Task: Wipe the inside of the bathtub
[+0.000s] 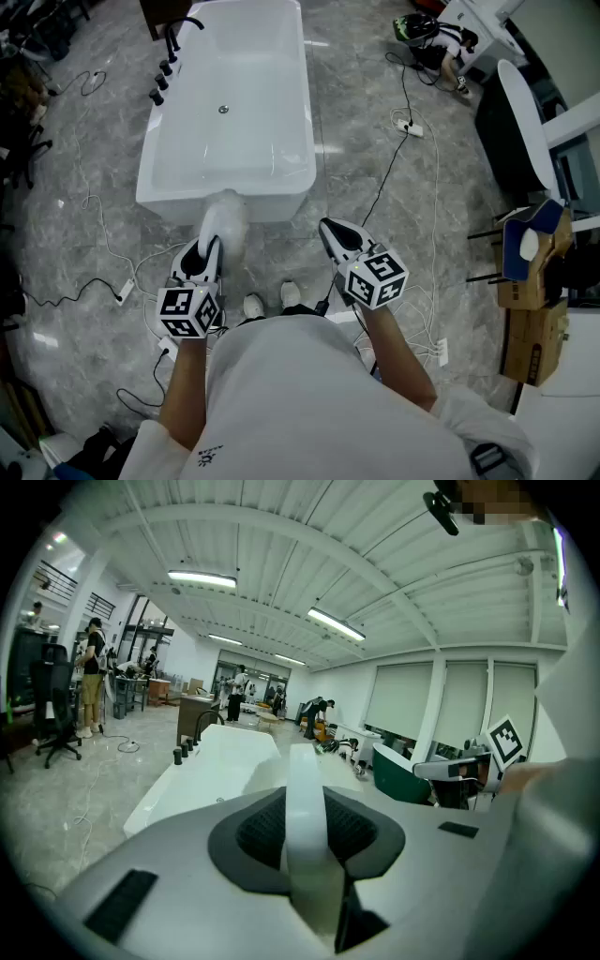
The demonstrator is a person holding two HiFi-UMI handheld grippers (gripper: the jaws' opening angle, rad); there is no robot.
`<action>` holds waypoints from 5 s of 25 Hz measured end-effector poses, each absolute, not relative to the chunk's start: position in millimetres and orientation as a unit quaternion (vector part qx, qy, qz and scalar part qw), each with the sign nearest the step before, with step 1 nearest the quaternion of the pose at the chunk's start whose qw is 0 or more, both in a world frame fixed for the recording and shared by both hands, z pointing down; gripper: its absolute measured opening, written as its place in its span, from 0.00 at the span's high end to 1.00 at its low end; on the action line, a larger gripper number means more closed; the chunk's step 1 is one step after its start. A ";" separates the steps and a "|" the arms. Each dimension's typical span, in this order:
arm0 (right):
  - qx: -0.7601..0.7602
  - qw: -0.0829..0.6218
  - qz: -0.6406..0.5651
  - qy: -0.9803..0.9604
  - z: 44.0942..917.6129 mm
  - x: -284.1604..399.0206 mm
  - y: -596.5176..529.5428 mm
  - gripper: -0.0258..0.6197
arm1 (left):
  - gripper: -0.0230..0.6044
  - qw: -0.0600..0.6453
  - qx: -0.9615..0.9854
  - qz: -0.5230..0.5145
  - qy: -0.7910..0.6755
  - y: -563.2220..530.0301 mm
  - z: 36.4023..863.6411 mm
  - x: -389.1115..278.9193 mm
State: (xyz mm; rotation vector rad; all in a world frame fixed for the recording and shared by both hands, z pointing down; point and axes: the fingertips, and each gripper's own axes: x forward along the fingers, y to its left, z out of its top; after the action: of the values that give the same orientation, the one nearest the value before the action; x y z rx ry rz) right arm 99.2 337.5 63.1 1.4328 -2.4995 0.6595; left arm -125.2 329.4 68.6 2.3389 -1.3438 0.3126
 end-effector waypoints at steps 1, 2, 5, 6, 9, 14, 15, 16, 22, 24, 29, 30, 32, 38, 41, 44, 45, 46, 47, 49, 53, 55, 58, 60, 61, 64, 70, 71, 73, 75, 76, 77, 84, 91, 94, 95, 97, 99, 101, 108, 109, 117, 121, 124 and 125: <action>0.485 0.094 0.220 -0.841 63.0 99.6 336.1 0.93 | 0.80 0.210 0.842 0.113 -0.484 327.6 69.1 -125.4; 0.488 0.095 0.217 -0.840 63.0 99.6 334.7 0.93 | 0.80 0.208 0.842 0.114 -0.485 326.1 69.7 -126.0; 0.490 0.098 0.212 -0.840 64.2 94.2 330.1 0.93 | 0.80 0.207 0.839 0.113 -0.491 323.1 71.9 -131.9; 0.490 0.098 0.210 -0.840 64.5 91.1 328.5 0.93 | 0.80 0.207 0.838 0.112 -0.493 322.3 72.0 -134.2; 0.493 0.088 0.205 -0.841 61.5 82.5 320.7 0.93 | 0.81 0.200 0.839 0.105 -0.496 317.0 68.3 -137.0; 0.494 0.073 0.200 -0.843 54.7 66.5 311.7 0.93 | 0.81 0.197 0.844 0.099 -0.490 310.3 65.7 -138.4; 0.493 0.071 0.201 -0.843 53.7 64.2 312.4 0.93 | 0.81 0.198 0.845 0.097 -0.487 310.5 65.8 -138.3; 0.494 0.071 0.202 -0.843 53.1 62.4 313.8 0.93 | 0.81 0.200 0.847 0.096 -0.484 311.1 65.8 -138.3; 0.504 0.094 0.198 -0.835 58.3 54.8 323.9 0.93 | 0.80 0.198 0.854 0.098 -0.471 314.4 71.7 -144.2; 0.511 0.099 0.198 -0.831 60.7 53.0 327.1 0.93 | 0.80 0.200 0.854 0.097 -0.470 314.6 75.6 -150.1; 0.521 0.117 0.192 -0.823 68.8 45.0 328.8 0.93 | 0.80 0.201 0.858 0.095 -0.464 309.6 85.0 -162.9; 0.521 0.120 0.190 -0.823 68.9 42.7 329.9 0.93 | 0.80 0.202 0.858 0.094 -0.462 309.3 86.4 -165.1; 0.523 0.118 0.191 -0.822 67.5 39.1 332.6 0.93 | 0.80 0.205 0.860 0.092 -0.459 309.5 88.6 -169.4; 0.535 0.106 0.201 -0.814 62.9 40.5 337.4 0.93 | 0.80 0.201 0.866 0.090 -0.449 309.7 88.7 -171.1; 0.539 0.103 0.206 -0.810 63.8 42.8 334.4 0.93 | 0.80 0.201 0.867 0.088 -0.448 305.7 88.9 -170.2; 0.541 0.101 0.211 -0.808 65.7 46.2 327.6 0.93 | 0.80 0.203 0.867 0.085 -0.447 298.5 88.9 -167.6; 0.541 0.100 0.213 -0.808 66.8 47.3 324.8 0.93 | 0.80 0.203 0.867 0.086 -0.447 296.0 88.5 -166.6; 0.540 0.099 0.214 -0.808 67.9 48.0 321.6 0.93 | 0.80 0.202 0.867 0.086 -0.447 293.1 88.1 -165.8; 0.540 0.097 0.216 -0.808 69.0 48.4 317.8 0.93 | 0.80 0.202 0.867 0.087 -0.448 289.5 87.9 -165.1; 0.538 0.094 0.219 -0.808 71.8 49.5 308.6 0.93 | 0.80 0.201 0.867 0.090 -0.448 280.9 88.8 -162.5; 0.532 0.091 0.229 -0.810 82.2 58.8 286.3 0.93 | 0.80 0.202 0.865 0.104 -0.448 262.3 96.9 -150.2; 0.529 0.092 0.235 -0.810 88.6 67.3 273.0 0.93 | 0.80 0.205 0.862 0.111 -0.450 251.2 101.4 -142.2; 0.521 0.097 0.243 -0.812 96.5 81.1 251.9 0.93 | 0.80 0.209 0.858 0.121 -0.453 233.3 106.8 -128.4; 0.516 0.098 0.249 -0.813 102.8 90.7 234.6 0.93 | 0.80 0.210 0.856 0.127 -0.456 218.3 111.4 -119.4; 0.514 0.098 0.252 -0.814 105.7 96.1 225.8 0.93 | 0.80 0.212 0.854 0.130 -0.457 210.9 113.7 -114.6; 0.506 0.101 0.256 -0.818 111.5 112.9 201.1 0.93 | 0.80 0.217 0.849 0.140 -0.461 191.0 119.7 -99.3; 0.477 0.105 0.269 -0.830 125.3 137.4 158.0 0.93 | 0.80 0.233 0.835 0.162 -0.471 153.3 134.1 -65.9; 0.472 0.106 0.273 -0.832 129.1 140.9 151.3 0.93 | 0.80 0.236 0.832 0.167 -0.473 147.0 137.8 -60.2; 0.461 0.108 0.283 -0.834 137.6 147.8 140.2 0.93 | 0.80 0.245 0.826 0.173 -0.477 135.5 146.4 -49.5; 0.449 0.112 0.294 -0.837 147.6 152.8 133.7 0.93 | 0.80 0.253 0.819 0.180 -0.482 126.9 154.4 -41.5; 0.442 0.116 0.298 -0.838 153.1 154.1 131.0 0.93 | 0.80 0.254 0.817 0.183 -0.485 122.8 157.2 -38.9; 0.436 0.120 0.301 -0.840 158.4 154.8 128.0 0.93 | 0.80 0.255 0.814 0.185 -0.488 118.8 159.3 -37.2; 0.421 0.130 0.310 -0.843 178.0 164.8 108.9 0.93 | 0.80 0.262 0.809 0.208 -0.483 102.5 180.3 -25.9; 0.445 0.145 0.326 -0.822 206.3 167.9 101.5 0.93 | 0.80 0.293 0.818 0.220 -0.444 88.4 214.6 -8.5; 0.463 0.146 0.336 -0.807 223.3 167.2 93.2 0.93 | 0.80 0.306 0.820 0.229 -0.426 79.9 236.9 -3.6; 0.468 0.146 0.341 -0.802 228.8 167.0 92.3 0.93 | 0.80 0.310 0.820 0.232 -0.421 78.9 244.4 -1.1; 0.472 0.148 0.351 -0.795 239.6 167.7 91.8 0.93 | 0.80 0.318 0.820 0.242 -0.409 78.1 260.5 6.6; 0.474 0.151 0.358 -0.790 250.0 169.6 92.0 0.93 | 0.80 0.328 0.818 0.253 -0.399 77.9 277.5 16.7; 0.476 0.154 0.366 -0.785 260.7 172.4 93.2 0.93 | 0.80 0.342 0.814 0.257 -0.392 78.3 294.8 26.8; 0.476 0.166 0.386 -0.772 307.8 181.4 100.1 0.93 | 0.80 0.382 0.793 0.276 -0.387 84.2 354.6 57.9; 0.474 0.169 0.390 -0.771 315.4 181.9 101.8 0.93 | 0.80 0.386 0.790 0.278 -0.388 84.9 361.2 62.1; 0.469 0.169 0.415 -0.761 356.8 190.8 109.9 0.93 | 0.80 0.415 0.760 0.290 -0.408 78.0 413.1 85.2; 0.470 0.165 0.425 -0.756 370.6 192.1 108.8 0.93 | 0.80 0.436 0.740 0.298 -0.417 71.3 432.3 90.3; 0.469 0.164 0.430 -0.754 376.7 192.0 108.1 0.93 | 0.80 0.455 0.726 0.304 -0.417 67.3 444.0 95.6; 0.470 0.164 0.432 -0.753 378.2 192.4 108.0 0.93 | 0.81 0.459 0.724 0.305 -0.414 66.4 446.8 98.5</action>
State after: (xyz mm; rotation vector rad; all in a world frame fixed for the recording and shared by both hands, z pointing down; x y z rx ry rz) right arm 192.4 108.0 378.2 1.3391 -2.1460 1.2306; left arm 98.5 66.4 446.8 1.7840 -1.0205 0.7509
